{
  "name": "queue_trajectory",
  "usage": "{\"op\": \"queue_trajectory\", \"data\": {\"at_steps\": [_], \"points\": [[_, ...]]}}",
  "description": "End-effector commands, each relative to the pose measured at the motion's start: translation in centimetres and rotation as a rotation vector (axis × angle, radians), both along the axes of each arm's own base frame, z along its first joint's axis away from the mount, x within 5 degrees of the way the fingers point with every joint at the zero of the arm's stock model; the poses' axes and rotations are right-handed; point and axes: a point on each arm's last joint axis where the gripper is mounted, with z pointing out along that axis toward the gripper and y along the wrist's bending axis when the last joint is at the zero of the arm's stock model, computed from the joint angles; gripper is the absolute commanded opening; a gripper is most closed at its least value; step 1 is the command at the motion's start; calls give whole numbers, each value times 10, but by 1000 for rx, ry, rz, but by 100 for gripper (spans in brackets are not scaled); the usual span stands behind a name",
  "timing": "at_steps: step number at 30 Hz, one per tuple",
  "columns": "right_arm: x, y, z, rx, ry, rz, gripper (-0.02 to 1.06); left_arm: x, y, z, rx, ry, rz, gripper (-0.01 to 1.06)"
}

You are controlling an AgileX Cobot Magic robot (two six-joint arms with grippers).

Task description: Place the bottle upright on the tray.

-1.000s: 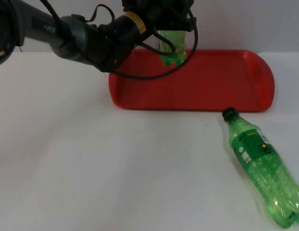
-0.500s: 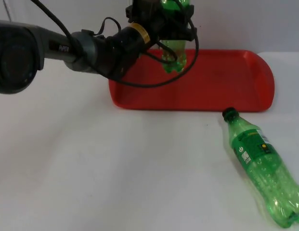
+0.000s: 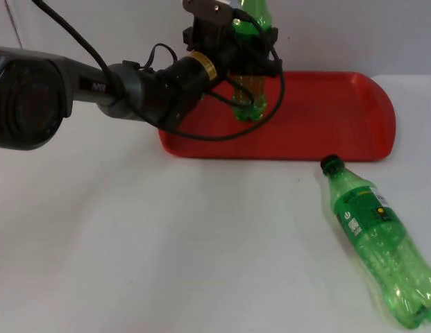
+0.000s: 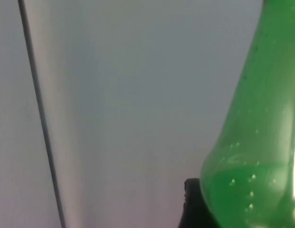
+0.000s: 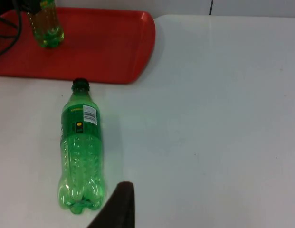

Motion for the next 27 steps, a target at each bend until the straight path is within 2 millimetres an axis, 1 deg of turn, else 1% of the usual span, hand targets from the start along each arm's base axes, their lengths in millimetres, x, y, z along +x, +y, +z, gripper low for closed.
{"op": "queue_trajectory", "data": {"at_steps": [1,3,4,5,6,7,11,12,14,15,18,27], "points": [[0,0,-2,1,0,-2,105,0,-3,7,-20,-13,-7,2],[0,0,-2,1,0,-2,105,0,-3,7,-20,-13,-7,8],[0,0,-2,1,0,-2,105,0,-3,7,-20,-13,-7,13],[0,0,-2,1,0,-2,105,0,-3,7,-20,-13,-7,13],[0,0,-2,1,0,-2,105,0,-3,7,-20,-13,-7,22],[0,0,-2,1,0,-2,105,0,-3,7,-20,-13,-7,24],[0,0,-2,1,0,-2,105,0,-3,6,-15,-9,-5,49],[0,0,-2,1,0,-2,105,0,-3,6,-15,-9,-5,49],[0,0,-2,1,0,-2,105,0,-3,6,-15,-9,-5,60],[0,0,-2,1,0,-2,105,0,-3,6,-15,-9,-5,63],[0,0,-2,1,0,-2,105,0,-3,6,-17,-8,-4,66],[0,0,-2,1,0,-2,105,-1,-3,7,-24,-22,-11,66]]}}
